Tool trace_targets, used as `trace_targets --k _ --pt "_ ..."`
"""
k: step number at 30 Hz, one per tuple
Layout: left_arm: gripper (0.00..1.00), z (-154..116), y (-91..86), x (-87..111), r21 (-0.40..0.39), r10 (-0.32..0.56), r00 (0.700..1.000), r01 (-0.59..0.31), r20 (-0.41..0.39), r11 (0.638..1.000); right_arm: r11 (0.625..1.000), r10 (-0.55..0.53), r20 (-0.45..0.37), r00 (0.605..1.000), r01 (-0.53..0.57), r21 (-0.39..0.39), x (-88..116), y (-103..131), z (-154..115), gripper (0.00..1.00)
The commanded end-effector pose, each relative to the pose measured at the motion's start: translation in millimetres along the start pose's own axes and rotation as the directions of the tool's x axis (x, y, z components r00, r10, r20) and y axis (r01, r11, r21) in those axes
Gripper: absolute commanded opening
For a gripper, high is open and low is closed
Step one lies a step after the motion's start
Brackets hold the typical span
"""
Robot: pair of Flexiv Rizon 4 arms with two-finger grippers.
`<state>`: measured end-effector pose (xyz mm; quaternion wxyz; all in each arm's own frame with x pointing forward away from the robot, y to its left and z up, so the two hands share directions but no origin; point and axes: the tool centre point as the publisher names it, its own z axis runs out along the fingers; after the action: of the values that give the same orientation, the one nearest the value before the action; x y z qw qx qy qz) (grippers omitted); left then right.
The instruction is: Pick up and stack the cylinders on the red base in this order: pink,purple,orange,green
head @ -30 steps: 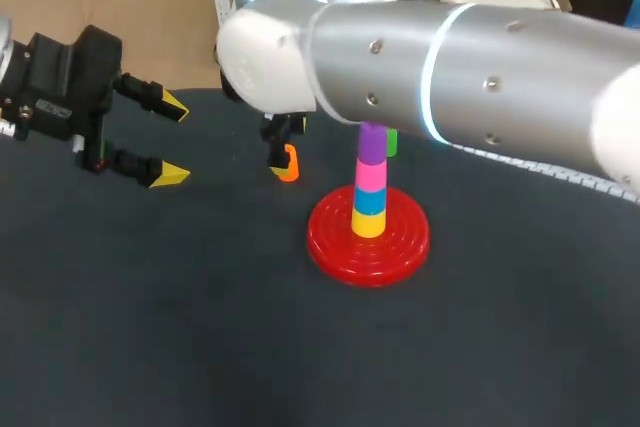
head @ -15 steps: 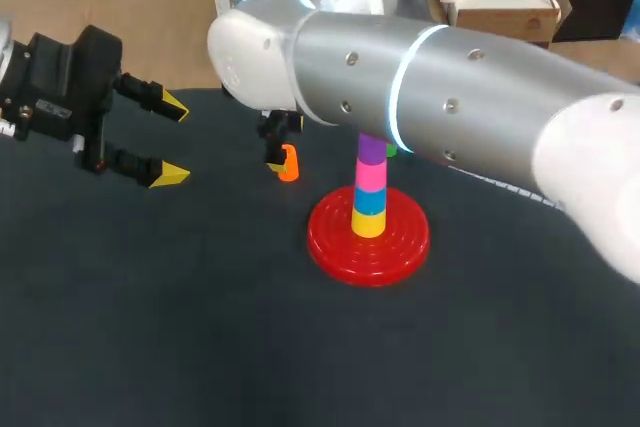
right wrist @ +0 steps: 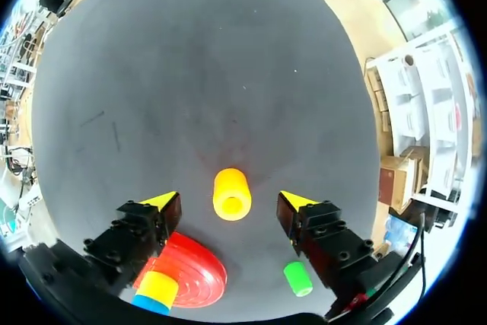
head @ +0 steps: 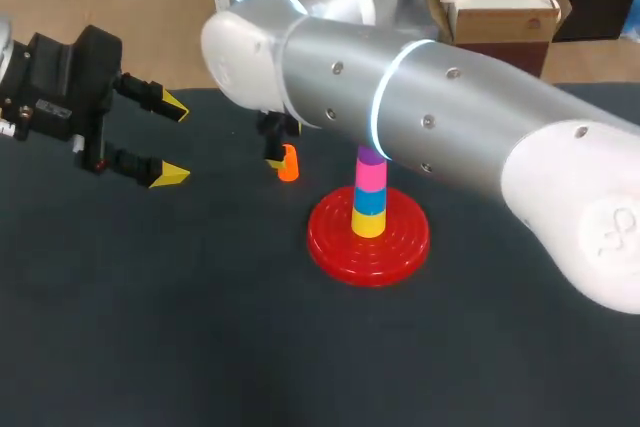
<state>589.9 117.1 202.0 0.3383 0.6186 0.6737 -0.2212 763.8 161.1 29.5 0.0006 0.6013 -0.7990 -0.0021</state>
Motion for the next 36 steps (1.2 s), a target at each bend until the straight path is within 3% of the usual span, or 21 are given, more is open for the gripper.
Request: trace_targets --k 1,5,7,9,10,11,19,25,30,36 --pt "1.0 0.7 0.3 1.4 -0.001 0.002 1.0 -0.002 0.002 1.0 1.0 0.006 -0.001 1.0 -0.006 -0.011 -1.1 -5.4 2.1 0.78" --pt "1.0 0.7 0.3 1.4 -0.001 0.002 1.0 -0.002 0.002 1.0 1.0 0.011 0.0 1.0 -0.011 -0.016 -0.7 -5.5 4.4 0.71" --pt "1.0 0.7 0.3 1.4 -0.001 0.002 1.0 -0.002 0.002 1.0 1.0 0.013 0.0 1.0 -0.013 -0.018 -1.0 -5.3 5.2 0.58" --pt "1.0 0.7 0.3 1.4 -0.001 0.002 1.0 -0.002 0.002 1.0 1.0 0.013 -0.003 1.0 -0.014 -0.019 -1.9 -5.2 6.2 0.42" --pt "1.0 0.7 0.3 1.4 -0.001 0.002 1.0 -0.002 0.002 1.0 1.0 0.014 -0.009 1.0 -0.015 -0.015 -2.1 -5.2 6.5 0.24" --pt "1.0 0.7 0.3 1.4 -0.001 0.002 1.0 -0.002 0.002 1.0 1.0 0.017 -0.015 1.0 -0.017 -0.016 -2.4 -5.1 7.0 0.0" --pt "1.0 0.7 0.3 1.4 -0.001 0.002 1.0 -0.002 0.002 1.0 0.999 0.042 0.014 0.999 -0.042 0.011 -0.1 -6.5 -11.3 0.0" --pt "1.0 0.7 0.3 1.4 -0.001 0.002 1.0 -0.002 0.002 1.0 0.997 0.044 0.062 0.997 -0.048 0.066 15.0 3.9 -80.0 0.0" --pt "1.0 0.7 0.3 1.4 -0.001 0.002 1.0 -0.002 0.002 1.0 0.994 0.038 0.093 0.995 -0.047 0.098 47.4 24.6 -146.4 0.0" --pt "1.0 0.7 0.3 1.4 -0.001 0.002 1.0 -0.002 0.002 1.0 0.991 0.053 0.148 0.988 -0.071 0.116 95.1 48.5 -189.0 0.0"
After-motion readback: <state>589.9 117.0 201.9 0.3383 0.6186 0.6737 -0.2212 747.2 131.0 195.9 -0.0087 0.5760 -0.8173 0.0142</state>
